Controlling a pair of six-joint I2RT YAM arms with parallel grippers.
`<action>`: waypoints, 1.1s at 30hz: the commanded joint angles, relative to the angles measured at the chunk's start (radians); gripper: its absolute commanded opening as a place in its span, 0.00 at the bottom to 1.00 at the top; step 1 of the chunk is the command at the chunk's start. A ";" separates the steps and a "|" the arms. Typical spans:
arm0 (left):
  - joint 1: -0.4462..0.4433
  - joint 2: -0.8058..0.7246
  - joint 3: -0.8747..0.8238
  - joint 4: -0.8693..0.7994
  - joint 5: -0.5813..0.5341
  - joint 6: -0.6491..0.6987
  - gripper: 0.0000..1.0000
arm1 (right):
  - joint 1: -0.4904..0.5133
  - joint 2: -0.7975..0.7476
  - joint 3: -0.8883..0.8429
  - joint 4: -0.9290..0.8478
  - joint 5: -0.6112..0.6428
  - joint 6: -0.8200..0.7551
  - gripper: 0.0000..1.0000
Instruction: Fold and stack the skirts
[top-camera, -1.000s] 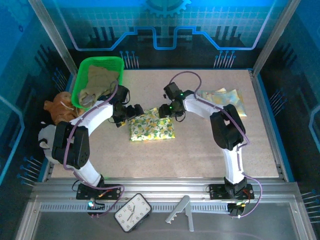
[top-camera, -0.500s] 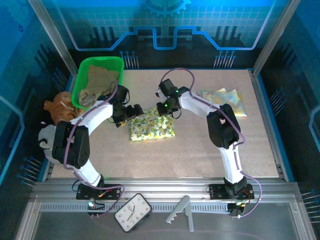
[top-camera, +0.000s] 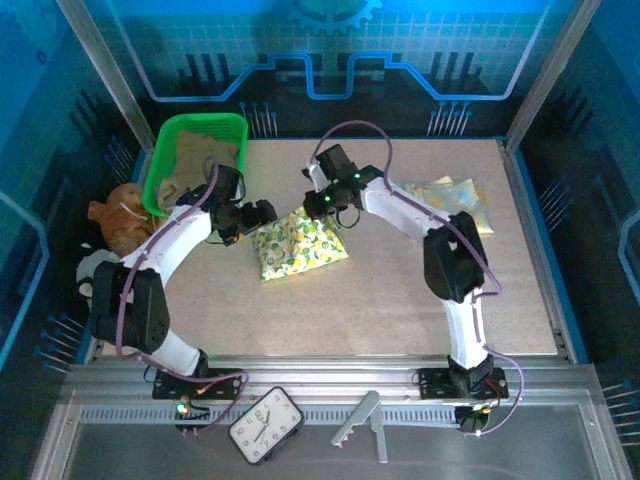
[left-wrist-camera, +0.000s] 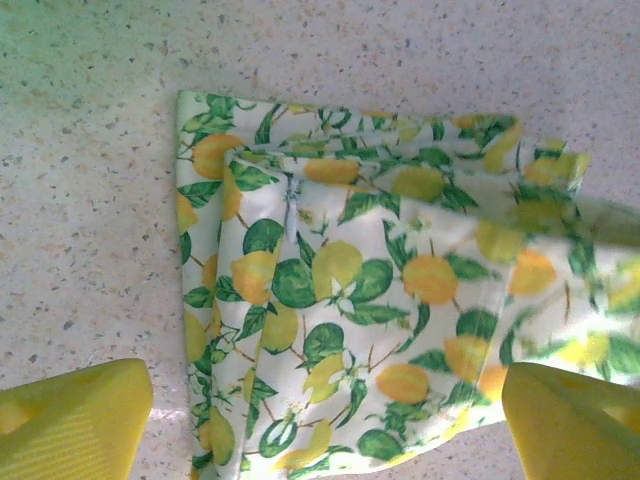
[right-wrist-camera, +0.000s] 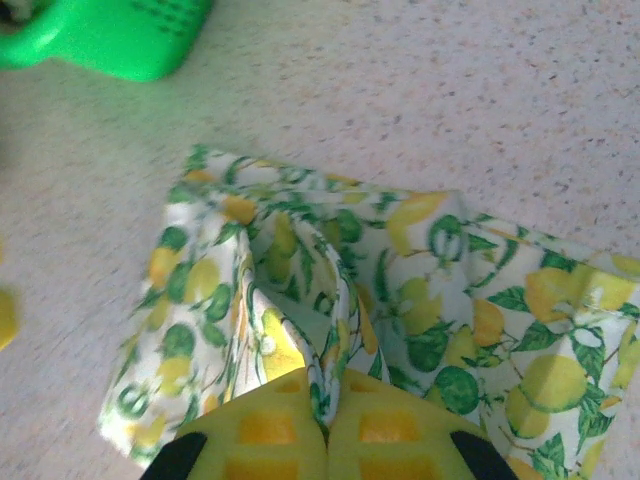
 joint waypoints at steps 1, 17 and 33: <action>0.004 0.081 -0.014 0.001 -0.048 0.017 0.89 | -0.023 0.143 0.109 -0.048 0.042 0.040 0.00; 0.006 0.351 0.088 0.054 -0.040 0.004 0.34 | -0.035 0.143 0.162 -0.106 0.118 0.038 0.30; 0.013 0.360 0.061 0.071 -0.008 -0.010 0.32 | -0.049 0.063 -0.117 -0.001 -0.184 0.124 0.03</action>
